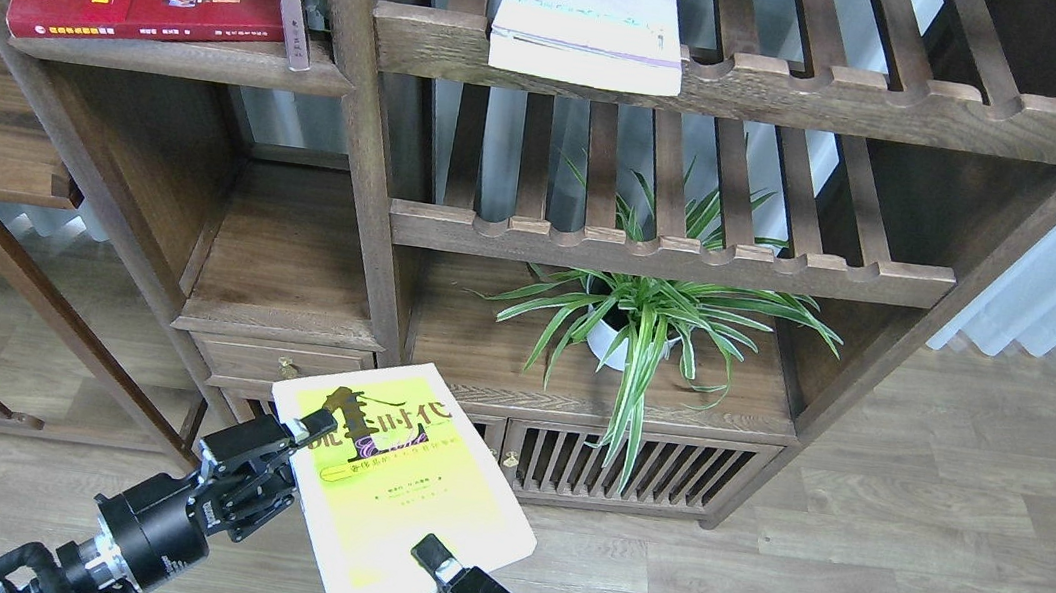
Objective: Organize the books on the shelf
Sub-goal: 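Hand the yellow-green book from the right gripper to the left gripper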
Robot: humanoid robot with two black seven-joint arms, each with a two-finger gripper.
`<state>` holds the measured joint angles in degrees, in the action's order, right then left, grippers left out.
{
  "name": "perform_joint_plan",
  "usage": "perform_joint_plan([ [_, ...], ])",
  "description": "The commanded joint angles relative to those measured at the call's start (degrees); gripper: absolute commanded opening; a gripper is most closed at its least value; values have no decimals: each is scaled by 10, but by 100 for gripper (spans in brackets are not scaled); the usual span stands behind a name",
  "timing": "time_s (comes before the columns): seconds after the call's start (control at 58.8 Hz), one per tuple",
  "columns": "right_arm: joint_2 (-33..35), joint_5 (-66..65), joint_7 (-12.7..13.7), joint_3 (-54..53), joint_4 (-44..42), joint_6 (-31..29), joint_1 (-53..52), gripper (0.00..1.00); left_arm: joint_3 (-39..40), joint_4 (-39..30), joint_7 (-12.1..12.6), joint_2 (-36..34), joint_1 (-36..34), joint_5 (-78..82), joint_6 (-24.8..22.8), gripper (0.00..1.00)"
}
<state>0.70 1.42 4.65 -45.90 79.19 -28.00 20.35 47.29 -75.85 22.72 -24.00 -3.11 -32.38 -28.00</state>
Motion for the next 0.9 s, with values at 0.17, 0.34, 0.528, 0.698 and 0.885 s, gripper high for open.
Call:
perform_joint_plan([
  [0.17, 0, -8, 1, 2, 0, 0, 2, 6, -11, 0, 1, 0, -1, 12, 0, 37],
  [0.34, 0, -8, 0, 0, 0, 0, 2, 6, -11, 1, 1, 1, -5, 13, 0, 27],
  [0.528, 0, -8, -1, 0, 0, 0, 1, 7, -4, 2, 1, -1, -5, 46, 0, 6],
  [0.698, 0, -8, -2, -7, -1, 0, -3, 15, -4, 2, 0, -3, -5, 82, 0, 4],
  [0.885, 4, -12, -7, -18, -18, 0, -14, 47, 17, 2, 0, -11, -4, 90, 0, 4],
])
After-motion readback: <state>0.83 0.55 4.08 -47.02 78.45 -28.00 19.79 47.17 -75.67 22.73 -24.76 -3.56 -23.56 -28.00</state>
